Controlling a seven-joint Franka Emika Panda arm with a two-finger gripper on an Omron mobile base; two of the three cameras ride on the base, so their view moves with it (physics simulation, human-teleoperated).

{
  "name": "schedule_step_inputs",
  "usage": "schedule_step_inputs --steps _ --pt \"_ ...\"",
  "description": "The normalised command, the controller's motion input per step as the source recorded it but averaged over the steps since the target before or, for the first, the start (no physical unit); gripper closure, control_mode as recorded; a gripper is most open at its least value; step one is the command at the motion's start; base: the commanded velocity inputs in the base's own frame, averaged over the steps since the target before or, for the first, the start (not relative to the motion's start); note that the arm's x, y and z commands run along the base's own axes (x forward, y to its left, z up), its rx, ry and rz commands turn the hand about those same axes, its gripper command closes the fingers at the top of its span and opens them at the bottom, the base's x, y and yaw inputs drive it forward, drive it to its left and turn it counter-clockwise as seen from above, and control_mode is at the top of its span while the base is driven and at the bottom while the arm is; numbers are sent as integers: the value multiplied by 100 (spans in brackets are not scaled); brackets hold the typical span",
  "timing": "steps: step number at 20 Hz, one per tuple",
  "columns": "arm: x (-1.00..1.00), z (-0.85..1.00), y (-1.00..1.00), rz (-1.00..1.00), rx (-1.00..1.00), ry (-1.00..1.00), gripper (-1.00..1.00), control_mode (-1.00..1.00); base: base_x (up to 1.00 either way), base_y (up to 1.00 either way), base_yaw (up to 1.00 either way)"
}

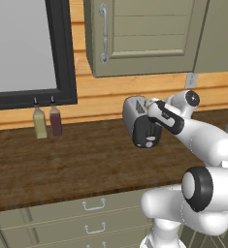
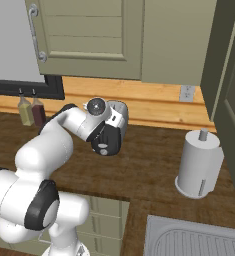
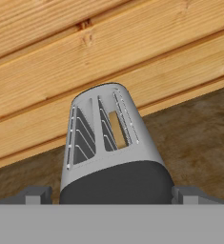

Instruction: Start the toaster. Once the lever pops up, take the bread to the plate on the dining counter.

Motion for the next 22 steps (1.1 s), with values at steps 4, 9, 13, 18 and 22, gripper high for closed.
schedule_step_inputs --steps 4,9,13,18,22 --pt "0 0 0 0 0 0 -100 -100 0 0 0" --pt "0 0 0 0 0 0 -100 -100 0 0 0" --pt "0 0 0 0 0 0 -100 -100 0 0 0" --pt "0 0 0 0 0 0 -100 -100 0 0 0" --pt "0 0 0 0 0 0 -100 -100 0 0 0"
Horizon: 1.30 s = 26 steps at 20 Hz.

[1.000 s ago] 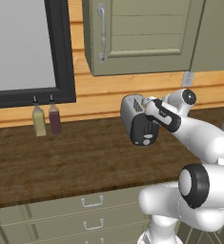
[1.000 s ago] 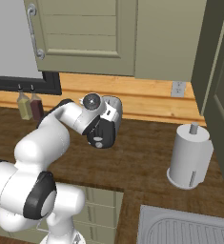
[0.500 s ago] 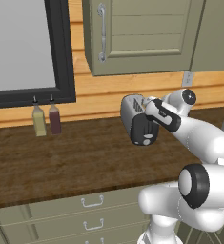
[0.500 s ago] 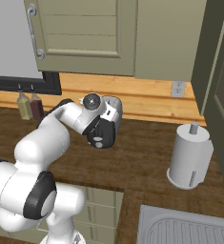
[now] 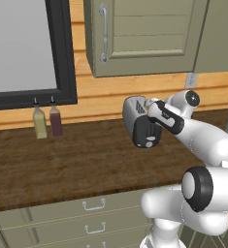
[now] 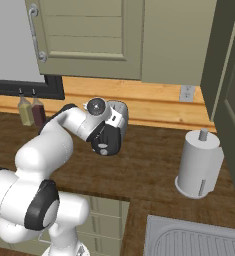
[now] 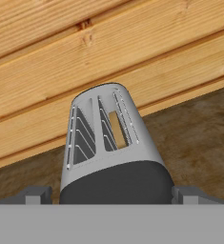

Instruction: Start the toaster. Once the lever pops up, take the bread to the plate on the dining counter.

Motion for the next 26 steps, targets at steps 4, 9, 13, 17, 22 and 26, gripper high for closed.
schedule_step_inputs --steps 4,9,13,17,22,26 --pt "0 0 0 0 0 0 -100 -100 0 0 0" --pt "0 0 0 0 0 0 -100 -100 0 0 0" --pt "0 0 0 0 0 0 -100 -100 0 0 0" --pt "0 0 0 0 0 0 -100 -100 0 0 0" --pt "0 0 0 0 0 0 -100 -100 0 0 0" --pt "0 0 0 0 0 0 -100 -100 0 0 0"
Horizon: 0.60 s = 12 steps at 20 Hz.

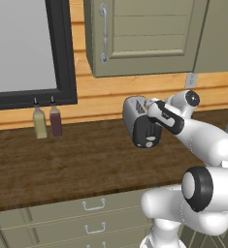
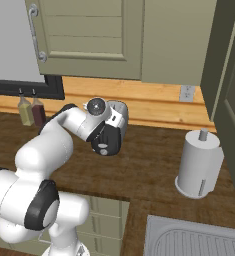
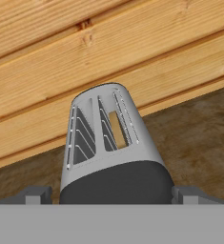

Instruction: Start the toaster. Once the lever pops up, take the bread to the plate on the dining counter.

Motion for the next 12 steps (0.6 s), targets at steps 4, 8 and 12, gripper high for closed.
schedule_step_inputs --steps 4,8,12 --pt "0 0 0 0 0 0 -100 -100 0 0 0" --pt "0 0 0 0 0 0 -100 -100 0 0 0" --pt "0 0 0 0 0 0 -100 -100 0 0 0"
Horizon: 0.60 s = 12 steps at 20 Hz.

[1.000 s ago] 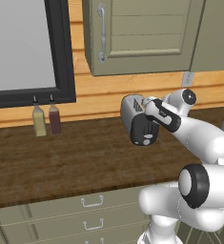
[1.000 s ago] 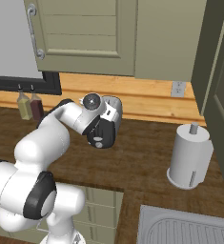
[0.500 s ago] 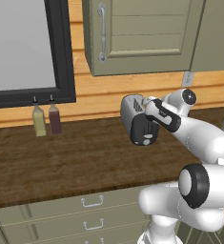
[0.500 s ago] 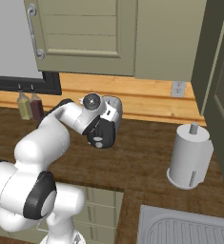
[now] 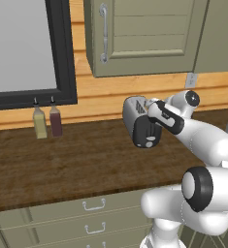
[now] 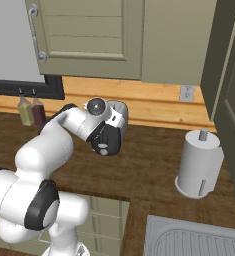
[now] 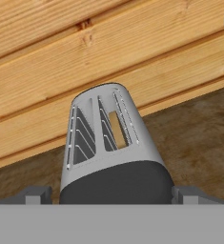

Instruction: Start the toaster. Once the lever pops up, take the bread to the plate on the dining counter.

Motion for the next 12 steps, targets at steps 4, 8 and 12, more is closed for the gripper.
schedule_step_inputs --steps 4,8,12 --pt "0 0 0 0 0 0 -100 -100 0 0 0" --pt "0 0 0 0 0 0 -100 -100 0 0 0" --pt "0 0 0 0 0 0 -100 -100 0 0 0"
